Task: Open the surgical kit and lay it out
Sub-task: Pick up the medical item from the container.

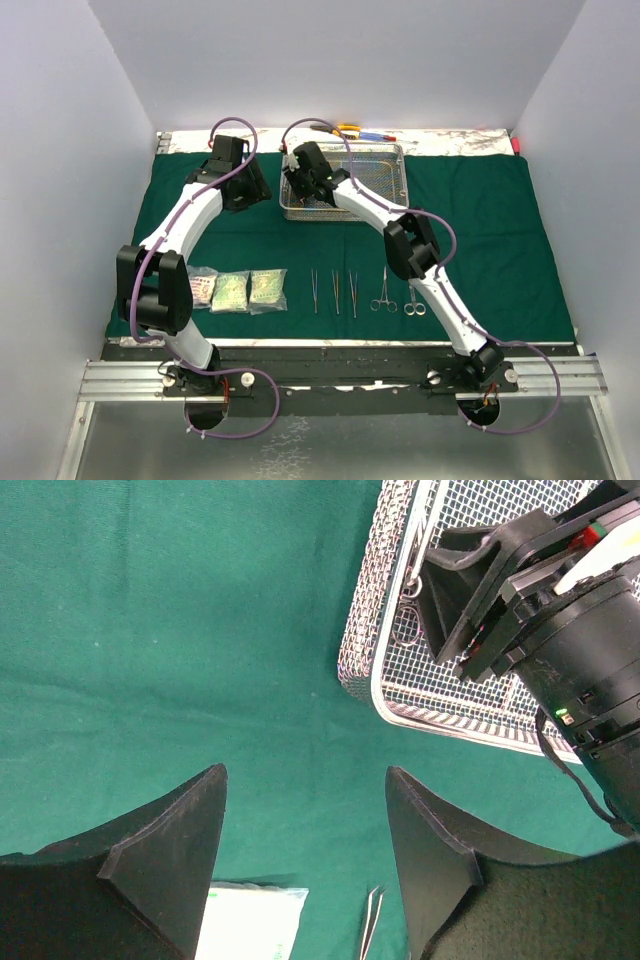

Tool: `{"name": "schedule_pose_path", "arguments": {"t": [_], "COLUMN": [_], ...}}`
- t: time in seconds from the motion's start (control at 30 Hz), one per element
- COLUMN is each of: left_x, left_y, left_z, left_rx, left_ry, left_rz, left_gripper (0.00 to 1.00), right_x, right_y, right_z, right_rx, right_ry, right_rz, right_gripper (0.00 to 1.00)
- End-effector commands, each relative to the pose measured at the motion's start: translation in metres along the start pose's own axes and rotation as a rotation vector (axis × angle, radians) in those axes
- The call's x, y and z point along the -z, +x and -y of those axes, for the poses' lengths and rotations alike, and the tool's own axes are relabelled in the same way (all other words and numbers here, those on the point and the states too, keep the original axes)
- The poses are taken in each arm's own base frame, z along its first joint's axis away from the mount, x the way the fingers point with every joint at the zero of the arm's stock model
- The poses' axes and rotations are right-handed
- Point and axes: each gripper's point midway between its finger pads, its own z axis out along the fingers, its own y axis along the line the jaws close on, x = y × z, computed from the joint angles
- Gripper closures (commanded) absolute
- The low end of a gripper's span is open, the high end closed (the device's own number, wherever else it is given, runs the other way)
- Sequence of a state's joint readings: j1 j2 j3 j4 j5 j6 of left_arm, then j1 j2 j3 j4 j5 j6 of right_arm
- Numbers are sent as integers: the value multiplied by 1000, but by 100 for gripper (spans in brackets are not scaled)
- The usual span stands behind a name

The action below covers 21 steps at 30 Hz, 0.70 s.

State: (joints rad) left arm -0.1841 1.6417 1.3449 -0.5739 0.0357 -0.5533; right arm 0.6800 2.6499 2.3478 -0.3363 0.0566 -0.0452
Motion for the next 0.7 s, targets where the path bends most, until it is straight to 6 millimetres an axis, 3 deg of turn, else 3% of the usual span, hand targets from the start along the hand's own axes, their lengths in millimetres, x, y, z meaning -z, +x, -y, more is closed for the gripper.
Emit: {"name": "schedule_pose_path", "arguments": {"t": [0.0, 0.1, 0.2, 0.47, 0.67], "left_x": [8, 9, 9, 9, 13], "left_y": [-4, -7, -9, -11, -15], "left_z": [-1, -3, -4, -2, 1], "left_rx": [4, 3, 3, 3, -6], "left_ry": [3, -4, -11, 7, 18], "left_rz": [13, 21, 30, 43, 63], "left_gripper": [34, 34, 34, 34, 34], "right_x": [-7, -1, 14, 55, 74], "right_y": [32, 44, 40, -3, -10], "right_z": [0, 10, 19, 48, 73], "right_rx": [37, 39, 25, -58, -113], "right_ry": [28, 93, 141, 271, 357], "right_rz": [-96, -149, -159, -94, -92], "right_gripper": [69, 83, 91, 93, 93]}}
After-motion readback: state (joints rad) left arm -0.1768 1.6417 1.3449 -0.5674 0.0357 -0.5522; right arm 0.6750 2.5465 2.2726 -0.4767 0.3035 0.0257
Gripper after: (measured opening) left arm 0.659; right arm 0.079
